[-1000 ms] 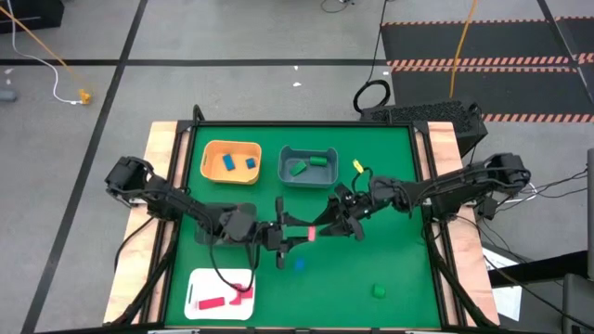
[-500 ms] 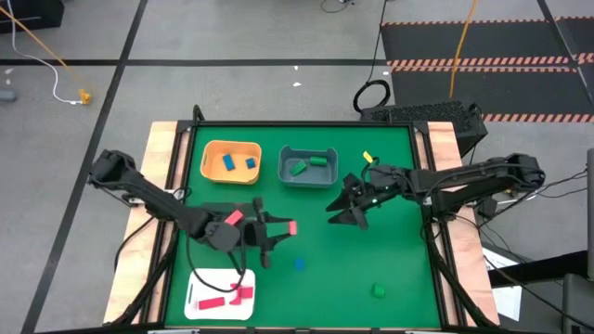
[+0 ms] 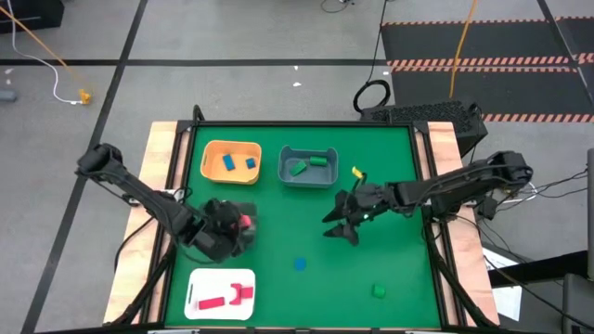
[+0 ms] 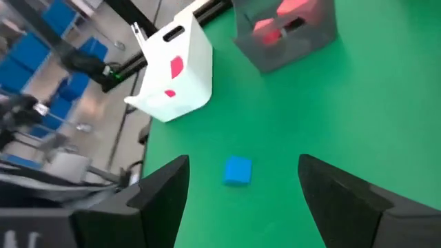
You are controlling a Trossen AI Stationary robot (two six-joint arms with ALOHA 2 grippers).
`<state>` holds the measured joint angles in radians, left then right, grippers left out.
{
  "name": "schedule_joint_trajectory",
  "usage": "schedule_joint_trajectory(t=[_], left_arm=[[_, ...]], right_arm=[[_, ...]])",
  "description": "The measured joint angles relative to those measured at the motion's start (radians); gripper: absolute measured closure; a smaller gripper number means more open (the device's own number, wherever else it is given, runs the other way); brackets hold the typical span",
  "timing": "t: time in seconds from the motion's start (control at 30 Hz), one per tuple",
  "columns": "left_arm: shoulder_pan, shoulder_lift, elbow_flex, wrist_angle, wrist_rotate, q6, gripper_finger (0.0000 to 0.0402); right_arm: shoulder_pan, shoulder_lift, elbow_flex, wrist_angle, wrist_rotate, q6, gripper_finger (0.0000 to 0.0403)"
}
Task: Sort & place blocks by color
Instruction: Put the orange square block into the black bin, then put the green half circle block into the blue bin
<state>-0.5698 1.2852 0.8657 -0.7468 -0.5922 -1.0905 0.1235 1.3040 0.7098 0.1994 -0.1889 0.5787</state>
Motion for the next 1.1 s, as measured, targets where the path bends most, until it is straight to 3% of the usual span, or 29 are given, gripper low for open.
schedule_joint_trajectory(t=[0.13, 0.37, 0.83, 1.1], left_arm=[[0.001, 0.013, -0.04, -0.043, 0.073, -0.19, 0.0245], [0.003, 0.012, -0.112, -0.033, 0.156, -0.332, 0.0249], [0.003, 0.012, -0.129, -0.03, 0.139, -0.318, 0.0199], [0.003, 0.012, -0.092, 0.083, 0.136, -0.222, 0.0202]], right_arm=[[0.039, 0.08, 0.001, 0.043, 0.093, -0.069, 0.0142], [0.106, 0.212, 0.0, 0.12, 0.256, -0.137, 0.0142], [0.213, 0.414, 0.001, 0.405, 0.3, -0.135, 0.0142], [0.259, 0.391, 0.001, 0.336, 0.291, -0.117, 0.0142]])
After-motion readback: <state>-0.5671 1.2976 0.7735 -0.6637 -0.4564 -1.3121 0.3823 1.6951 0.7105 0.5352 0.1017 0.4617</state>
